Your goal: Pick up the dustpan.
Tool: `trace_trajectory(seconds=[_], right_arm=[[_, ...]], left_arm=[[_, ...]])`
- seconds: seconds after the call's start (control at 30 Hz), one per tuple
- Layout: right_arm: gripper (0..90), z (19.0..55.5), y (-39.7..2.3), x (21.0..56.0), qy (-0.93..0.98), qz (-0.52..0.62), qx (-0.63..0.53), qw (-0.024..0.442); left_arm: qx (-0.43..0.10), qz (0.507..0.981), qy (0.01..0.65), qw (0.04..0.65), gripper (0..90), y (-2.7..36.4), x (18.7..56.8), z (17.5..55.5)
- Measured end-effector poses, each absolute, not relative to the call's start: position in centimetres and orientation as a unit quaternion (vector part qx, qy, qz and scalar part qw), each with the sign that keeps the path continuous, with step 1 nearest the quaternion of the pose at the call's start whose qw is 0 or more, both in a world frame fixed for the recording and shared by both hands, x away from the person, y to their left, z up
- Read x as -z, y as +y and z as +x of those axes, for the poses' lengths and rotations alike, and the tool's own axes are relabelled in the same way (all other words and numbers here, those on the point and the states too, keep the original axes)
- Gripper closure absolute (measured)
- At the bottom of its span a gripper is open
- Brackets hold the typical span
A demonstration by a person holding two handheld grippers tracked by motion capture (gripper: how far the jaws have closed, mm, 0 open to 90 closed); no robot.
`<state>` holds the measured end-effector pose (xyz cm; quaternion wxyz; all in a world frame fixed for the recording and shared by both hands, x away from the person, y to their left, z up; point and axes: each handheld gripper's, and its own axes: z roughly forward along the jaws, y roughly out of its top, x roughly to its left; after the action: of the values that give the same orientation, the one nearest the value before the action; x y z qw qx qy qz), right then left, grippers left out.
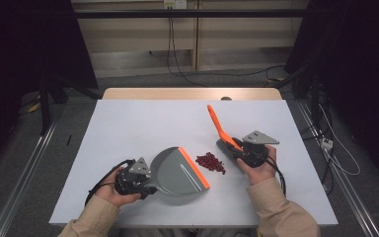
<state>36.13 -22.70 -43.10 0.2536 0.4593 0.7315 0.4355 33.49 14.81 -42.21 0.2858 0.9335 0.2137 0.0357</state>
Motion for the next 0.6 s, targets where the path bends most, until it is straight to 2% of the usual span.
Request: trace_trajectory(seconds=[0.07,0.17,0.27,0.47,0.6], right_arm=[[69.7,36.4,-22.5,42.8,0.736,0.461,-0.427,0.252],[66.6,36.8,-22.3,42.3,0.736,0.465,-0.424,0.249],[64.9,37.5,-22.0,42.0,0.752,0.471,-0.399,0.233],[71.3,38.1,-21.5,42.0,0.777,0.468,-0.355,0.226],[71.5,38.0,-21.5,41.9,0.777,0.471,-0.351,0.226]], left_arm=[[-0.031,0.922,0.234,0.307,63.6,14.6,42.4,33.3],[-0.03,0.936,0.207,0.283,63.6,14.7,42.2,33.6],[-0.024,0.925,0.229,0.304,63.6,14.3,42.4,33.3],[-0.021,0.931,0.214,0.296,63.6,13.9,42.5,33.6],[-0.019,0.931,0.214,0.296,63.5,13.6,42.8,33.8]])
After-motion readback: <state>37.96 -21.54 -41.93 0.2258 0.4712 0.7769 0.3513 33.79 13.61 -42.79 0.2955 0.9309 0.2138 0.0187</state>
